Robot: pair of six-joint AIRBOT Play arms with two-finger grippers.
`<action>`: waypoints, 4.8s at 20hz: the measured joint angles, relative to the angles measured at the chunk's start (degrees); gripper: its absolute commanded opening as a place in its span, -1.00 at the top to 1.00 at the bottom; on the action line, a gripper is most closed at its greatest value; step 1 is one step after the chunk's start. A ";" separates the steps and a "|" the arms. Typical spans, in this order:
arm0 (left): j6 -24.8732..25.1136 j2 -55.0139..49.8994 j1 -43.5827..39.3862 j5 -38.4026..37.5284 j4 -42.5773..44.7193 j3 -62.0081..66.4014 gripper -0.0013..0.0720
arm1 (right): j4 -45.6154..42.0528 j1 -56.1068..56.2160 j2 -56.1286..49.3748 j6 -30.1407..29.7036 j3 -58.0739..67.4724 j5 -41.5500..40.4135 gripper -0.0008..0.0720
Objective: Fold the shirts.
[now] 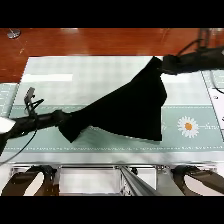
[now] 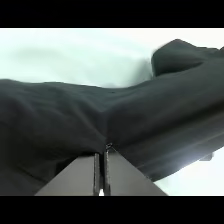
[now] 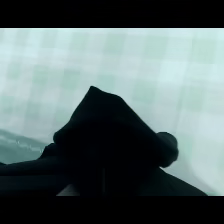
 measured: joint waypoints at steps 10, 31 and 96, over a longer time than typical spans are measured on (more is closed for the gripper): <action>1.01 -19.67 12.92 -16.41 16.13 21.81 -0.95 | -3.82 -17.18 -10.34 -2.27 9.77 18.25 -0.72; 9.79 -15.91 -5.07 0.68 0.09 -3.76 0.92 | 14.71 -32.44 13.97 -17.92 -48.28 5.40 -0.72; -14.84 -22.58 2.10 4.00 23.61 25.53 0.91 | -7.17 -11.04 -6.91 1.03 5.84 -4.94 0.90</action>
